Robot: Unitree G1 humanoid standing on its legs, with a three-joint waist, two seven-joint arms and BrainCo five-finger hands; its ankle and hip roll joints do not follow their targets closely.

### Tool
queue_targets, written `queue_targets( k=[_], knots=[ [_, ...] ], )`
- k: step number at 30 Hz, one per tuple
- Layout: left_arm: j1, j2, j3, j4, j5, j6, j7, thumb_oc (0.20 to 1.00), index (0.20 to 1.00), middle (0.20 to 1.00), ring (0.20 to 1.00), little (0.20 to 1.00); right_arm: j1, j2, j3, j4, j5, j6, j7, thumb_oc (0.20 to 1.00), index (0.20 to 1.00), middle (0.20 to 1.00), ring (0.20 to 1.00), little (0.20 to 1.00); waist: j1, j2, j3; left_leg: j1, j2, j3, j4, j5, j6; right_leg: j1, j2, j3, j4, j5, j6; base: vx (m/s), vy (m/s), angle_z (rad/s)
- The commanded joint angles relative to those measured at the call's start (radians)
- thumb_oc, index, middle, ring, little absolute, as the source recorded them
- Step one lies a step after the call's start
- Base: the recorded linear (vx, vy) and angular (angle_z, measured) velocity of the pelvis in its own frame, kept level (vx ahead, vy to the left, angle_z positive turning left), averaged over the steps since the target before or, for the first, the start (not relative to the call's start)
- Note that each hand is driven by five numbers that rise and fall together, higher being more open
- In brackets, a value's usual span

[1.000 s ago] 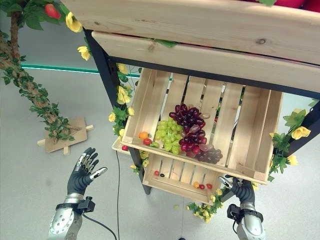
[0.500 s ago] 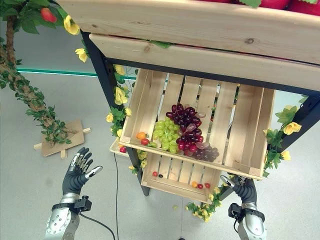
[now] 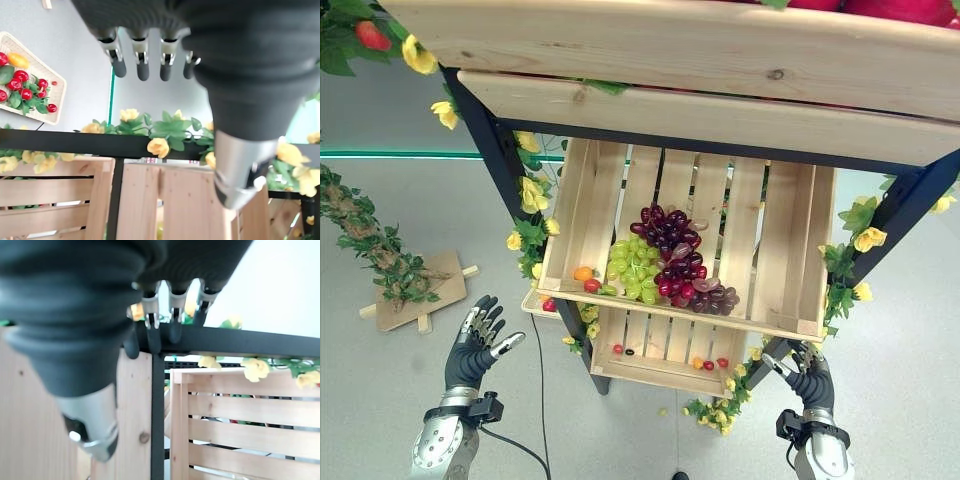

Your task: Pick up the fruits from the basket on one side to the basket on the other side

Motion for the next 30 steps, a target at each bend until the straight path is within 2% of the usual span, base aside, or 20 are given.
queue_targets(
  k=[1, 16, 30],
  knots=[
    [-0.047, 0.058, 0.020, 0.013, 0.025, -0.068, 0.013, 1.000, 1.000, 1.000, 1.000, 1.000, -0.030, -0.005, -0.033, -0.071, 0.005, -0.072, -0.006, 1.000, 1.000, 1.000, 1.000, 1.000, -0.009, -0.042, -0.018, -0.064, -0.032, 0.000, 0.047, -0.036, 0.012, 0.058, -0.108, -0.008, 0.010, -0.084, 0.132, 0.00, 0.038, -0.08],
    [-0.053, 0.071, 0.009, 0.003, 0.041, -0.075, 0.025, 1.000, 1.000, 1.000, 1.000, 1.000, -0.026, -0.011, -0.026, -0.057, -0.017, -0.060, -0.016, 1.000, 1.000, 1.000, 1.000, 1.000, -0.029, -0.045, -0.013, -0.063, -0.063, 0.044, 0.071, -0.059, 0.038, 0.035, -0.133, 0.039, 0.025, -0.057, 0.152, -0.02, 0.040, -0.10],
    [-0.075, 0.080, -0.011, -0.007, 0.066, -0.077, 0.035, 1.000, 1.000, 1.000, 1.000, 1.000, -0.038, -0.014, -0.003, -0.032, -0.027, -0.055, -0.018, 1.000, 1.000, 1.000, 1.000, 1.000, -0.040, -0.057, -0.017, -0.050, -0.061, 0.082, 0.072, -0.066, 0.045, 0.017, -0.130, 0.071, 0.027, -0.044, 0.157, -0.01, 0.011, -0.08]
  ],
)
